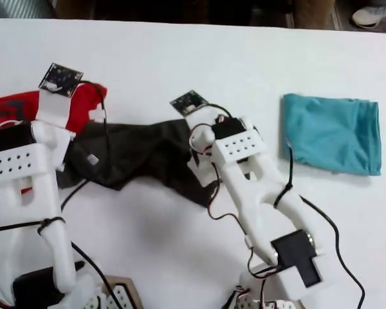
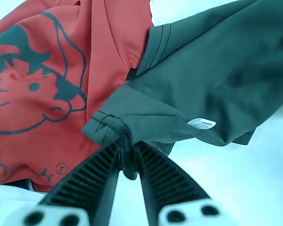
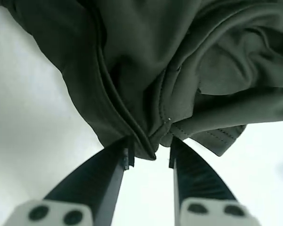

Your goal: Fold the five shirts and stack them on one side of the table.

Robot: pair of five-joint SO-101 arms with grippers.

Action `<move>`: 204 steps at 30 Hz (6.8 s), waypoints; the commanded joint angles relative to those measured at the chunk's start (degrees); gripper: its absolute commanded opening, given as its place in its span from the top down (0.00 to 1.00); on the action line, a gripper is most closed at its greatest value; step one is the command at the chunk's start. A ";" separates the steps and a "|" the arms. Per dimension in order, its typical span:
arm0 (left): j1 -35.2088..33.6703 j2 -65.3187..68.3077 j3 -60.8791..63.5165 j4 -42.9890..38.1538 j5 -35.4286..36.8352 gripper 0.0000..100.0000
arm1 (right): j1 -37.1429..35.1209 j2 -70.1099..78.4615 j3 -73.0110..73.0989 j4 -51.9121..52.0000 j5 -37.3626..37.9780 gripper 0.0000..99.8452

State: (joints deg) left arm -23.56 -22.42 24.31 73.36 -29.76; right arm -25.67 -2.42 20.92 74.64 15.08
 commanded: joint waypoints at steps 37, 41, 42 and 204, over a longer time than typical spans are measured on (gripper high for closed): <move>0.88 -1.23 -11.65 5.19 0.70 0.97 | 9.63 -15.43 -15.21 1.98 6.33 0.98; 4.57 -1.32 -17.71 8.79 0.97 0.97 | 12.09 -15.43 -21.27 0.48 6.07 0.98; 5.63 -1.32 -19.21 9.49 0.97 0.97 | 12.53 -15.43 -23.56 0.40 6.07 0.98; 15.38 -1.49 -56.31 16.26 12.22 0.97 | 26.07 -13.58 -69.19 6.20 -0.53 0.98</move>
State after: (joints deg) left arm -9.67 -22.33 -26.15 87.25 -18.86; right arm -0.26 -13.58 -41.93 80.00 14.90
